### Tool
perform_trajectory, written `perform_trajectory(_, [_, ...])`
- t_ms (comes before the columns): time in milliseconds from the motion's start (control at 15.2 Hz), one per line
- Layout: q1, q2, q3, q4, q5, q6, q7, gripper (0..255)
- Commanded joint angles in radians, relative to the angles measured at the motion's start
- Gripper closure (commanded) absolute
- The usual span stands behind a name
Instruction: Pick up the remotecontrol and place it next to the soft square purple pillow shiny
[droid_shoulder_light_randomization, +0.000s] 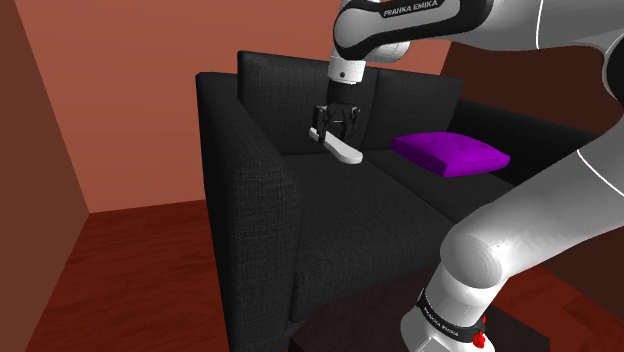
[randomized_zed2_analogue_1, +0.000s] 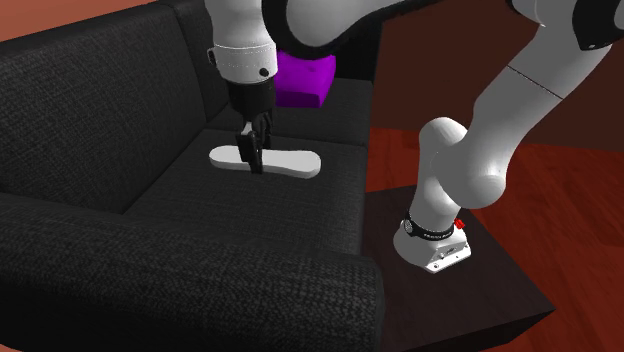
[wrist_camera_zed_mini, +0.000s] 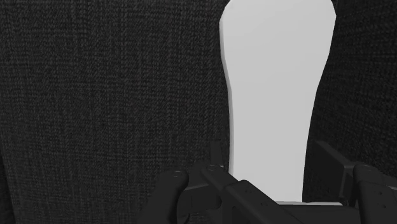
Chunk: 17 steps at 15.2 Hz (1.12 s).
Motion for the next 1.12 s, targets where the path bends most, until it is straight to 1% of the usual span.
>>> perform_trajectory(0, [-0.001,-0.001,-0.001,0.027,-0.001,-0.028,0.0,255])
perform_trajectory(264, [-0.001,0.001,-0.002,0.078,-0.002,-0.077,0.0,255])
perform_trajectory(660, [-0.056,0.0,-0.11,0.077,-0.047,-0.079,-0.145,255])
perform_trajectory(1056, [-0.11,0.038,-0.216,0.115,-0.087,-0.078,-0.291,255])
